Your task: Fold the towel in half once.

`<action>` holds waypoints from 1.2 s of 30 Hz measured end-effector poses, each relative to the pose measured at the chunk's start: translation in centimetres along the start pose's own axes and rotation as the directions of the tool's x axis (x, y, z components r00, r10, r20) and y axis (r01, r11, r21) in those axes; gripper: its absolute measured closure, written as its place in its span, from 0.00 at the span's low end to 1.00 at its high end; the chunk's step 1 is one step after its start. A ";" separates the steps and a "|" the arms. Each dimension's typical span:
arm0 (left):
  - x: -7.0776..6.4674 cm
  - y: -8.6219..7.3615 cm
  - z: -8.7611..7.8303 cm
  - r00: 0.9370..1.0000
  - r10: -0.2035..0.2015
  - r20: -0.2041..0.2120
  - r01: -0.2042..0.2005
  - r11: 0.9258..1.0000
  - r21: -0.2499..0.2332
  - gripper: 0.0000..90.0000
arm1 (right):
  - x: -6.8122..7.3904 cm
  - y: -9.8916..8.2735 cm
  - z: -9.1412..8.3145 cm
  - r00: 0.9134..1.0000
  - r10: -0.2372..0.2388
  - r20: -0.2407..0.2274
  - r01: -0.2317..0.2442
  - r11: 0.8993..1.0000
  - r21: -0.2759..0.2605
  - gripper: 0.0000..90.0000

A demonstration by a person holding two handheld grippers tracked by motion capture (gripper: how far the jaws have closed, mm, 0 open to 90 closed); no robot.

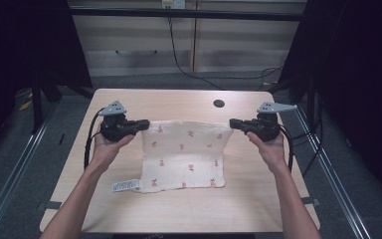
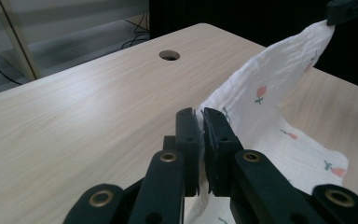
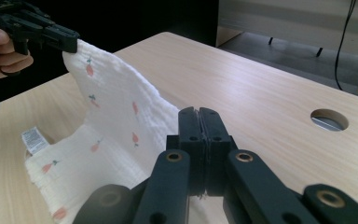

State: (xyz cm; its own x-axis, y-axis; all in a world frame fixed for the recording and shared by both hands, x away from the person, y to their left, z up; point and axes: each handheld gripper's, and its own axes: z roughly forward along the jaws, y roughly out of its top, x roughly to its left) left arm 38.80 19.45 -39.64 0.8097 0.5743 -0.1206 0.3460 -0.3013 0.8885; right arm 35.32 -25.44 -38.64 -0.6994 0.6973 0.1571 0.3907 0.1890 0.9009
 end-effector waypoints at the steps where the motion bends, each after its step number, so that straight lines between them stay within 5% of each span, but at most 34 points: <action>1: -0.1 -0.3 -0.2 1.000 0.007 0.002 -0.007 1.000 0.001 0.95 | 0.1 -0.2 -0.1 1.000 0.000 -0.001 0.000 1.000 0.004 0.99; 14: -2.4 -3.1 -1.4 0.999 0.039 0.019 -0.040 0.998 0.048 0.95 | 1.8 -3.4 -0.7 1.000 -0.008 -0.025 0.009 1.000 0.027 0.99; 25: -4.2 -6.0 -1.7 0.998 0.045 0.052 -0.050 0.993 0.103 0.95 | 3.1 -6.0 -1.3 0.999 -0.017 -0.046 0.021 0.995 0.097 0.99; 31: -4.5 -8.1 -1.2 0.996 -0.016 0.091 0.004 0.991 0.133 0.95 | 3.8 -8.1 -0.5 0.998 -0.019 -0.061 0.030 0.985 0.172 0.99; 36: -4.8 -9.3 -0.7 0.996 -0.006 0.085 -0.009 0.985 0.175 0.95 | 4.0 -9.0 -0.1 0.998 -0.007 -0.070 0.021 0.981 0.194 0.99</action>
State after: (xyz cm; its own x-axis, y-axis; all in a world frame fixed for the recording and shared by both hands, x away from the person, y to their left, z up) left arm 31.34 20.03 -46.98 0.8450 0.5094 -0.1627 0.4161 -0.4351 0.7985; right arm 28.95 -24.48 -46.04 -0.7424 0.6457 0.1787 0.4849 0.3338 0.8083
